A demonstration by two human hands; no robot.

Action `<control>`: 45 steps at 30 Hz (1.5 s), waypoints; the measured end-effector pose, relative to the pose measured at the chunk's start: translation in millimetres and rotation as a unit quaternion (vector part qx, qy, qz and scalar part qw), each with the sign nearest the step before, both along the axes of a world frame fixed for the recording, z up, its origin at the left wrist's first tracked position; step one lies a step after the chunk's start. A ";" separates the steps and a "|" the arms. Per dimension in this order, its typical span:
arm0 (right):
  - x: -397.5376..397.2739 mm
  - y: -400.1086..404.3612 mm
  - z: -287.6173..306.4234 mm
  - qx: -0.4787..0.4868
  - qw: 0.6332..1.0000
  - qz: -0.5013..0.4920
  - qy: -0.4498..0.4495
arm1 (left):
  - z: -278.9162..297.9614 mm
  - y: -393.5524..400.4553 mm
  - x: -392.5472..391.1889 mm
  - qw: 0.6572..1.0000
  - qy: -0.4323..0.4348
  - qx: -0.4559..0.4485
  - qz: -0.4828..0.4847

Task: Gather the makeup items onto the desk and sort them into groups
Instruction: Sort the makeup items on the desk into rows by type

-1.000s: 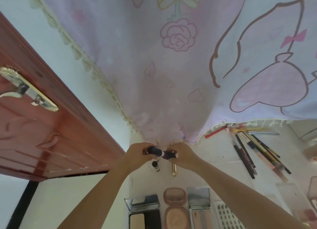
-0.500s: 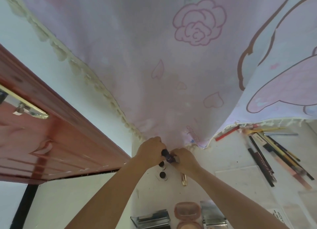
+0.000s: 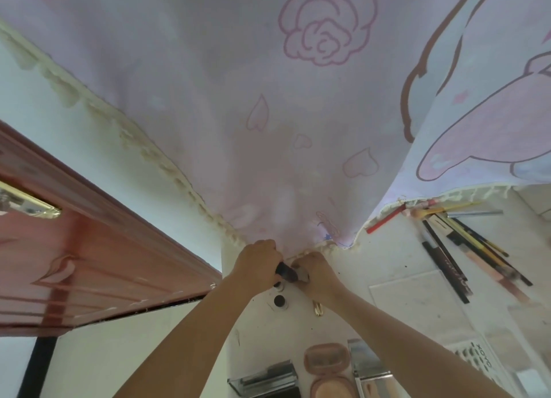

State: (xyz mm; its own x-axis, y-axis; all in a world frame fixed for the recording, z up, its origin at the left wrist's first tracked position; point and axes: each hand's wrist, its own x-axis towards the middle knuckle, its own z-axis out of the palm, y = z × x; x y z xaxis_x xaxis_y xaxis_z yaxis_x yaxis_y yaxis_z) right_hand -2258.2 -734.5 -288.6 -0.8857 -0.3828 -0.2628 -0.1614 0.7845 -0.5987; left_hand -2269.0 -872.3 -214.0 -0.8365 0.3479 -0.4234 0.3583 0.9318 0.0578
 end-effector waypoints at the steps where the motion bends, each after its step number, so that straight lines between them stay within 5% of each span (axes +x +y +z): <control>1: 0.9 2.2 2.7 -0.013 1.000 -0.001 0.000 | 0.0 0.3 0.5 1.000 0.001 -0.002 -0.002; 7: 15.5 34.5 16.6 -0.043 0.997 -0.038 0.061 | 0.1 3.4 6.3 1.000 0.008 -0.008 -0.010; 18: 21.2 194.8 22.0 0.072 0.977 -0.190 0.070 | 2.9 62.7 23.4 0.996 0.067 0.024 0.060; 22: 18.0 238.3 16.4 0.229 0.955 -0.186 0.001 | -12.7 116.4 33.4 0.996 0.025 0.066 0.052; 29: 14.3 246.2 13.4 0.230 0.961 -0.150 -0.020 | -39.1 200.7 44.6 0.976 -0.074 0.160 0.125; 40: -1.6 265.1 22.6 0.139 0.969 -0.162 -0.124 | -36.1 234.6 54.1 0.947 -0.087 0.204 0.231; 43: -6.3 272.4 39.3 -0.041 0.961 -0.220 -0.162 | -33.5 235.2 57.7 0.932 -0.089 0.239 0.257; 45: -7.4 277.7 56.6 -0.220 0.919 -0.234 -0.228 | -29.6 236.6 57.8 0.914 -0.085 0.281 0.279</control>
State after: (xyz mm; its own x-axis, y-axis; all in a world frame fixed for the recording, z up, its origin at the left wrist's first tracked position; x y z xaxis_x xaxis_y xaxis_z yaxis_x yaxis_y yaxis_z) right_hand -2265.6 -456.8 -232.0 -0.8166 -0.1465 -0.5583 0.4780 0.3703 -0.7965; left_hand -2211.2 -635.7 -243.6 -0.8887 0.0910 -0.4494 -0.2219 0.7724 0.5951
